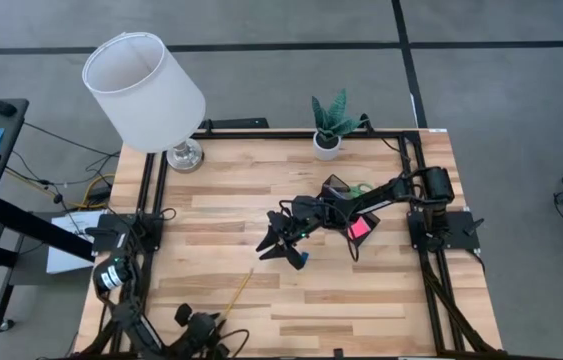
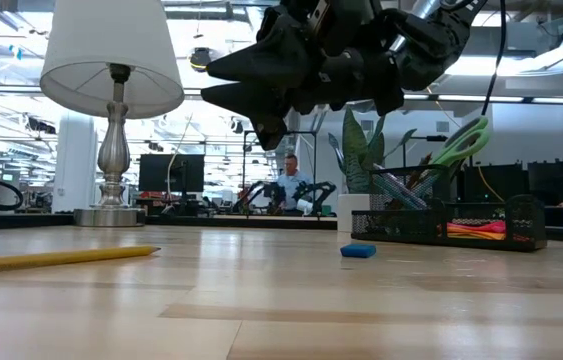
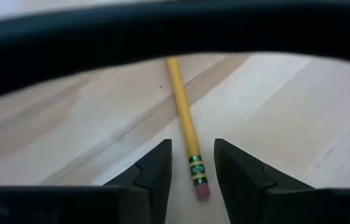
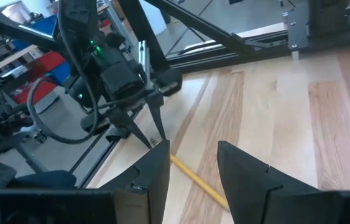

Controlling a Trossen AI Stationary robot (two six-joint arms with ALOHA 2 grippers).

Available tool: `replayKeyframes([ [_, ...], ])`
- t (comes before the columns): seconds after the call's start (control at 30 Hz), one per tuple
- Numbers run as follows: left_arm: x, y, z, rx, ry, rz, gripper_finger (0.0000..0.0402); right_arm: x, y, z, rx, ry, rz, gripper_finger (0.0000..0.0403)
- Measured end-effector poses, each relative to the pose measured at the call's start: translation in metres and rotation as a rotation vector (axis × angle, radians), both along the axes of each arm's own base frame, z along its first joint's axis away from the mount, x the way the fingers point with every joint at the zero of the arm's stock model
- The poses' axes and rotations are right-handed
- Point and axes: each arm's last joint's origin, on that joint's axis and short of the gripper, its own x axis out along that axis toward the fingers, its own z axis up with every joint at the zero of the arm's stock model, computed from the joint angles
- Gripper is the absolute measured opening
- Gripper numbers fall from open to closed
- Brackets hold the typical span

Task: Pick and place office supplies into organizer
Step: Put the yellow pencil into the desk organizer

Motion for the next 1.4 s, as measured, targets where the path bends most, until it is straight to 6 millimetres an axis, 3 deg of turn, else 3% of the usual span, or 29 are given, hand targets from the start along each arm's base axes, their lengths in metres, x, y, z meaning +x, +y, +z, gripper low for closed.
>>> replayKeyframes([
  [0.3, -0.005, 0.010, -0.022, -0.049, -0.069, -0.002, 0.0112, 0.000, 0.000, 0.000, 0.000, 0.000, 0.000, 0.0127],
  [0.73, -0.004, 0.014, -0.028, -0.034, -0.133, 0.012, 0.0112, 0.000, 0.000, 0.000, 0.000, 0.000, 0.000, 0.0127],
  [1.17, 0.027, 0.032, -0.025, -0.009, 0.016, 0.024, 0.0110, 0.000, 0.000, 0.000, -0.001, -0.001, 0.000, 0.0127],
  [1.27, 0.031, 0.035, -0.025, -0.009, 0.025, 0.033, 0.0092, 0.000, 0.000, 0.000, -0.001, -0.001, 0.000, 0.0127],
  [1.4, 0.030, 0.041, -0.030, 0.017, 0.000, 0.041, 0.0029, 0.000, 0.000, 0.000, -0.001, 0.000, 0.000, 0.0127],
])
